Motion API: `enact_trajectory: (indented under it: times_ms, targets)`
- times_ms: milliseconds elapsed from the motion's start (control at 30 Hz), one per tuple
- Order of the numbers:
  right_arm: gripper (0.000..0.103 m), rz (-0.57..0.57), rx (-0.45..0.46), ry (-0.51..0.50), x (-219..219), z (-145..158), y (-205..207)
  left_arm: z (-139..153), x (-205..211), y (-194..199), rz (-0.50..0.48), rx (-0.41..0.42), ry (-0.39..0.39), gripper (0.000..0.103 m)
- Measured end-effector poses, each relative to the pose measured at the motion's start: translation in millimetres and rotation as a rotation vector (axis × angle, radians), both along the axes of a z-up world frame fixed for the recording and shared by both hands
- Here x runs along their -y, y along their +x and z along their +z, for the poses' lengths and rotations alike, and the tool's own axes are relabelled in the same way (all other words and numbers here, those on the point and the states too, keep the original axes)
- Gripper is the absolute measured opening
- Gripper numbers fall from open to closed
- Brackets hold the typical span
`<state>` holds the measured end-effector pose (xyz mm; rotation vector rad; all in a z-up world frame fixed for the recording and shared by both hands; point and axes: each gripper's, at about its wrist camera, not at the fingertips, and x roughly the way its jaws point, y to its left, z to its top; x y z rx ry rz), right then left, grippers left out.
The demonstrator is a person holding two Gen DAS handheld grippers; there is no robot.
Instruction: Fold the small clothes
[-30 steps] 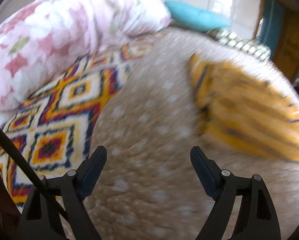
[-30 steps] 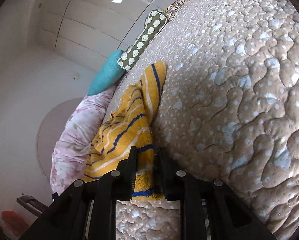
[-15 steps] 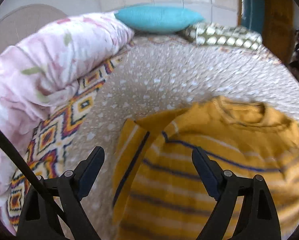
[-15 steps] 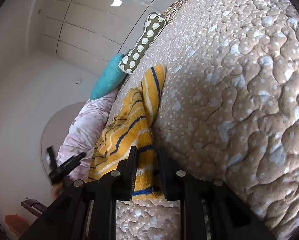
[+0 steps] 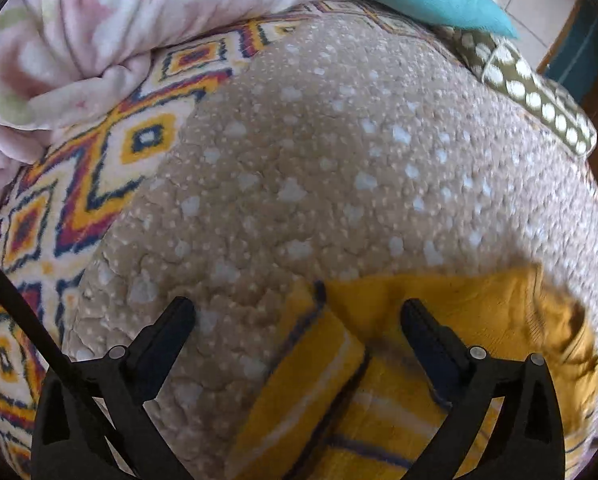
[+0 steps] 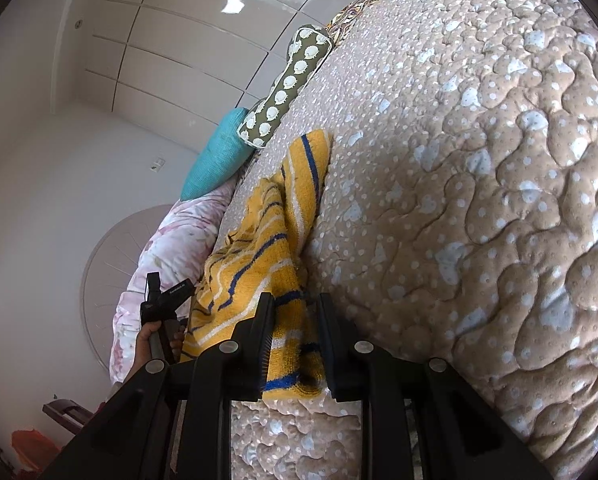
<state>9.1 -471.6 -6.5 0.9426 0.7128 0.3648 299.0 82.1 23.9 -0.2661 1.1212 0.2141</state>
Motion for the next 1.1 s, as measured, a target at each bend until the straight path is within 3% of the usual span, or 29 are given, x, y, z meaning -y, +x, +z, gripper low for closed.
enact_trajectory:
  times_ms: [200,267,367,467,567,633,700,800,933,1100]
  targets:
    - [0.023,0.001,0.004,0.01,1,-1,-1,28,-29,-38,0.083,0.086,-0.1,0.101]
    - [0.023,0.0,0.005,0.013,1,0,0,44,-23,-62,0.036,0.126,-0.091,0.101]
    - [0.023,0.001,0.003,0.01,1,0,0,66,3,-112,-0.08,0.188,-0.011,0.101]
    - [0.023,0.0,0.004,0.017,2,-1,0,73,26,-162,-0.159,0.241,0.033,0.101]
    - [0.024,0.008,-0.028,0.049,6,1,0,61,40,-213,-0.179,0.272,-0.019,0.101]
    - [0.049,-0.037,-0.011,0.036,8,12,-15,43,46,-231,-0.182,0.262,-0.094,0.101]
    - [0.064,-0.084,0.024,0.062,5,19,-40,25,48,-237,-0.182,0.248,-0.12,0.101]
    - [0.065,-0.06,-0.014,0.077,-9,19,-57,4,50,-239,-0.168,0.242,-0.047,0.101]
    - [0.065,-0.036,-0.041,-0.061,-43,24,-53,0,25,-252,-0.135,0.343,-0.21,0.101]
    - [0.065,-0.089,-0.083,-0.153,-73,23,-8,-6,7,-254,-0.12,0.381,-0.336,0.101]
